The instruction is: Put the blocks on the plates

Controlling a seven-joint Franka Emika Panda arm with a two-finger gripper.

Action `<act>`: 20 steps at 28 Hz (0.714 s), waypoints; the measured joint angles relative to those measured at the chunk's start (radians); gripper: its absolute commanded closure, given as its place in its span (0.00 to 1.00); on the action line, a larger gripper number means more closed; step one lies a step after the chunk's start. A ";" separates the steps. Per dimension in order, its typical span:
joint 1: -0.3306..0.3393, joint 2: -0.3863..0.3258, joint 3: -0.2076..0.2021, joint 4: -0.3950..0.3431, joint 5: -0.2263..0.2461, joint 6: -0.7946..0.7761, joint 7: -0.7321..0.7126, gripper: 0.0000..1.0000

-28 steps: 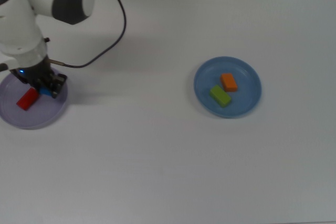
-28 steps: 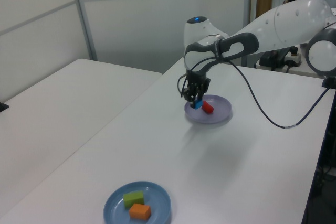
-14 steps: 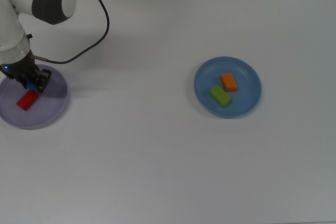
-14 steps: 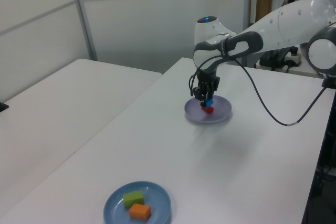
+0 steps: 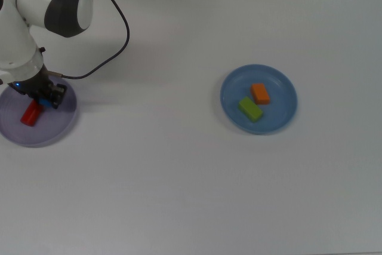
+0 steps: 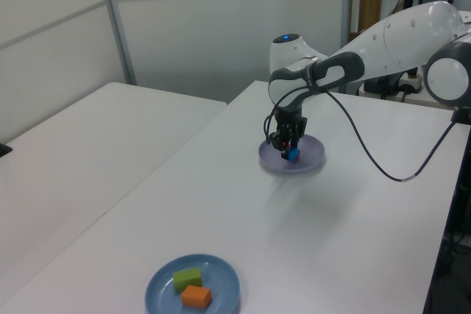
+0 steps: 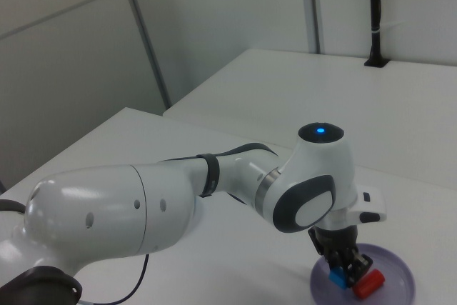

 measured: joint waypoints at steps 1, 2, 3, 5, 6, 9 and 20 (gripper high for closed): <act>0.000 0.000 0.000 0.000 0.000 0.000 0.000 0.26; 0.000 0.000 0.000 0.000 0.000 0.000 0.000 0.26; 0.000 0.000 0.000 0.000 0.000 0.000 0.000 0.24; 0.000 0.000 0.000 0.000 0.000 0.000 0.000 0.23; 0.001 0.000 0.000 0.000 0.000 0.000 0.000 0.22; 0.003 0.000 0.001 0.002 0.000 0.000 0.000 0.20; 0.093 -0.048 0.008 0.016 0.001 -0.063 0.055 0.20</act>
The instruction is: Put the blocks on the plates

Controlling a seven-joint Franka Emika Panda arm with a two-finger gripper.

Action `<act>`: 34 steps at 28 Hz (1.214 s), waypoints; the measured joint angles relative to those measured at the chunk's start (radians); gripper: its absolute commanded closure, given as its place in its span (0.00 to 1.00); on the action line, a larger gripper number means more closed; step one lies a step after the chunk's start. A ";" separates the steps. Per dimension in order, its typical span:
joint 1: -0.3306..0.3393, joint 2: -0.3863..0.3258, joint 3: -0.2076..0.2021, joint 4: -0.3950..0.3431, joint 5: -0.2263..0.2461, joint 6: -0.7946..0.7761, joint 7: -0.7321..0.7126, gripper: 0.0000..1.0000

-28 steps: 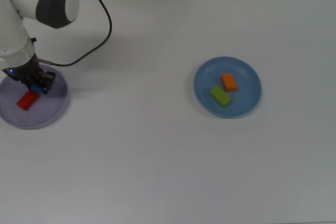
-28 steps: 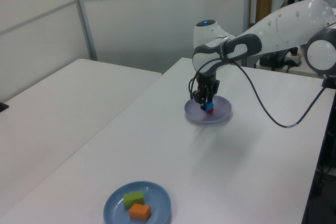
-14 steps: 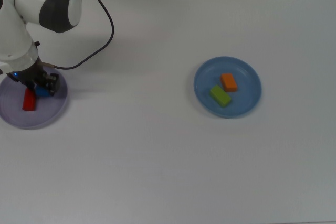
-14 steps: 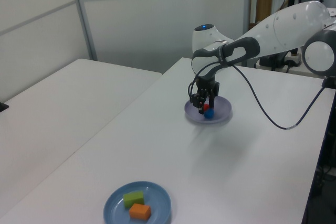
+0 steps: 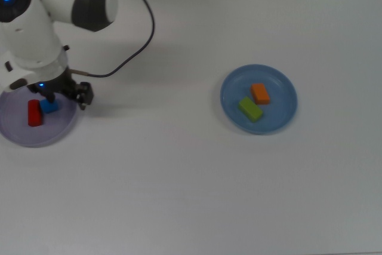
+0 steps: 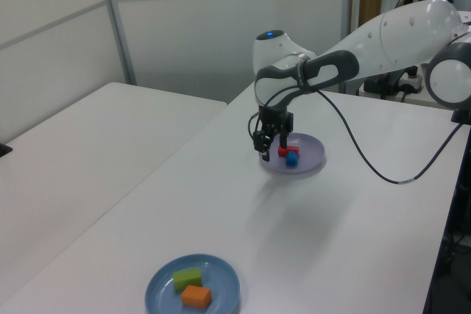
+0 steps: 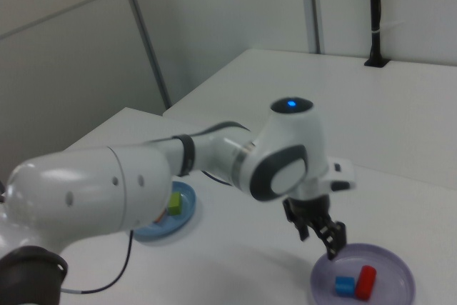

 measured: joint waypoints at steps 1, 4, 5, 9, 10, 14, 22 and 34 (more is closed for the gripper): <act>0.011 -0.011 0.000 0.002 0.000 -0.016 0.009 0.20; 0.043 -0.050 0.001 0.004 0.004 -0.070 0.031 0.20; 0.052 -0.064 0.002 0.005 0.007 -0.087 0.037 0.17; 0.093 -0.118 0.003 0.005 0.025 -0.163 0.045 0.00; 0.104 -0.128 0.003 0.005 0.027 -0.182 0.046 0.00; 0.153 -0.170 0.004 0.005 0.029 -0.244 0.062 0.00; 0.191 -0.226 0.004 0.005 0.029 -0.261 0.067 0.00; 0.197 -0.289 0.002 0.018 0.030 -0.302 0.067 0.00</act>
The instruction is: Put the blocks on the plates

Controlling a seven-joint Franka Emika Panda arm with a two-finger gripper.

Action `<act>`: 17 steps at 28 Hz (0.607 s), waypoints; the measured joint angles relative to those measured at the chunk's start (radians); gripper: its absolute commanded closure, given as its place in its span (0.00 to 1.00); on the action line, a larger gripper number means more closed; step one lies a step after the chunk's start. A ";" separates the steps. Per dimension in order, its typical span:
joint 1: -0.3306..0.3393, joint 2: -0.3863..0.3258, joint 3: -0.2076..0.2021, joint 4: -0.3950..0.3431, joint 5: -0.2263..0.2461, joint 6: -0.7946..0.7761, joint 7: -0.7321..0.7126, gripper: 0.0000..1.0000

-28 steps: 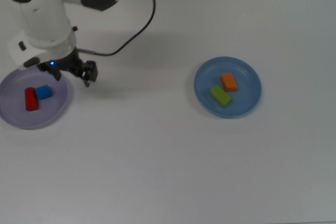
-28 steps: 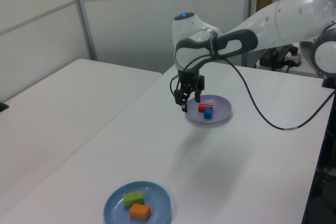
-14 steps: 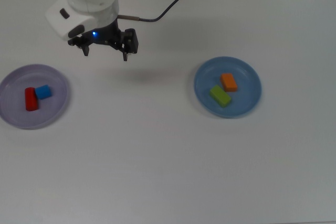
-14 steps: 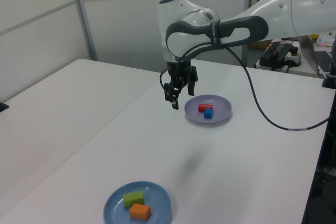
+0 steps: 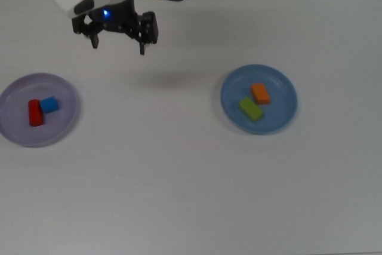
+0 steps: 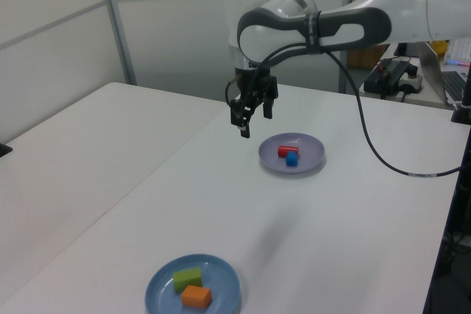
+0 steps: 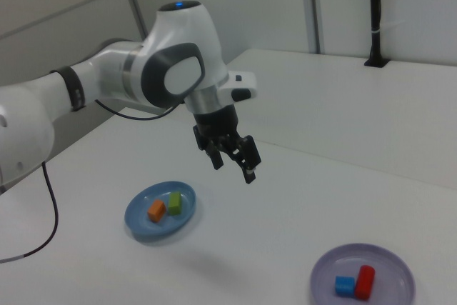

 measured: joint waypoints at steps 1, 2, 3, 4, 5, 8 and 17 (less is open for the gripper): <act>0.001 -0.008 0.000 0.001 0.002 -0.012 0.000 0.00; 0.001 -0.017 0.000 0.003 0.004 -0.025 0.000 0.00; 0.001 -0.027 0.000 0.004 0.009 -0.039 0.000 0.00; 0.001 -0.037 0.000 0.005 0.013 -0.054 0.000 0.00; 0.001 -0.052 0.000 0.006 0.019 -0.077 0.000 0.00; 0.001 -0.079 -0.002 0.006 0.026 -0.117 -0.007 0.00; 0.001 -0.095 -0.006 0.004 0.041 -0.137 -0.083 0.00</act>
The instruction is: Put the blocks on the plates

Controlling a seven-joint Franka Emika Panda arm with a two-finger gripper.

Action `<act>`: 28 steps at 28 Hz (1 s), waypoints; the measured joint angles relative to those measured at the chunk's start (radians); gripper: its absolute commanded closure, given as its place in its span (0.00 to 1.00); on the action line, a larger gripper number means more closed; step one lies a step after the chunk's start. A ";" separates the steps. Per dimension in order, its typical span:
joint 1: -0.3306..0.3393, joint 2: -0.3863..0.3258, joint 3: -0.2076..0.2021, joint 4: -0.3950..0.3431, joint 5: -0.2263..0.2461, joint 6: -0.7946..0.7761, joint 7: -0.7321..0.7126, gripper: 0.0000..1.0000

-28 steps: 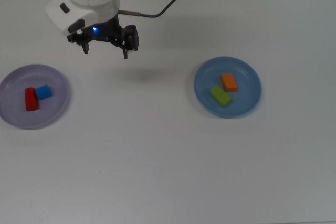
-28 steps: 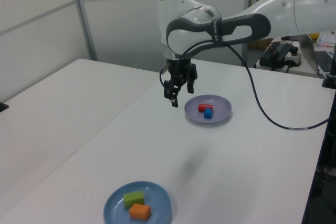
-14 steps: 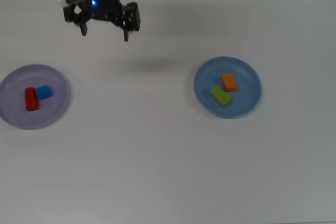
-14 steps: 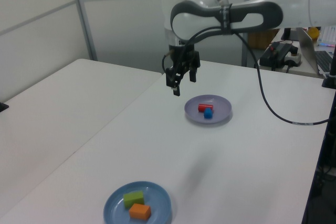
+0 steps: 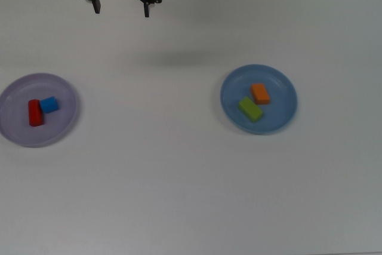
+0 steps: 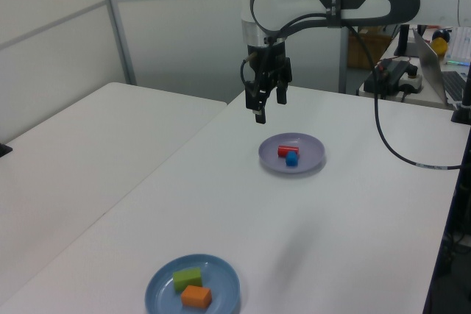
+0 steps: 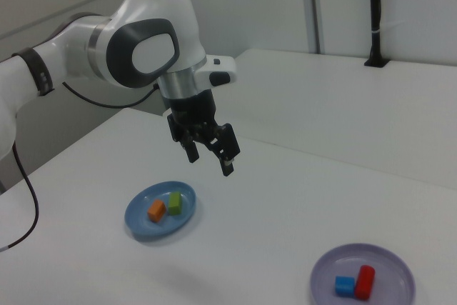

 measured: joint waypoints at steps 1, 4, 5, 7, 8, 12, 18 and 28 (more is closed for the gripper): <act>0.000 0.000 0.000 0.000 0.002 0.000 -0.004 0.00; -0.001 0.000 -0.004 0.000 0.040 0.000 -0.005 0.00; -0.002 0.000 -0.006 0.002 0.059 0.000 -0.005 0.00; -0.004 0.000 -0.010 0.012 0.092 -0.001 -0.005 0.00; -0.004 -0.001 -0.011 0.019 0.099 -0.005 -0.005 0.00; -0.002 -0.003 -0.009 0.048 0.106 -0.056 -0.004 0.00; 0.004 -0.009 -0.003 0.069 0.100 -0.081 -0.002 0.00; 0.003 0.001 -0.003 0.069 0.062 -0.039 -0.027 0.00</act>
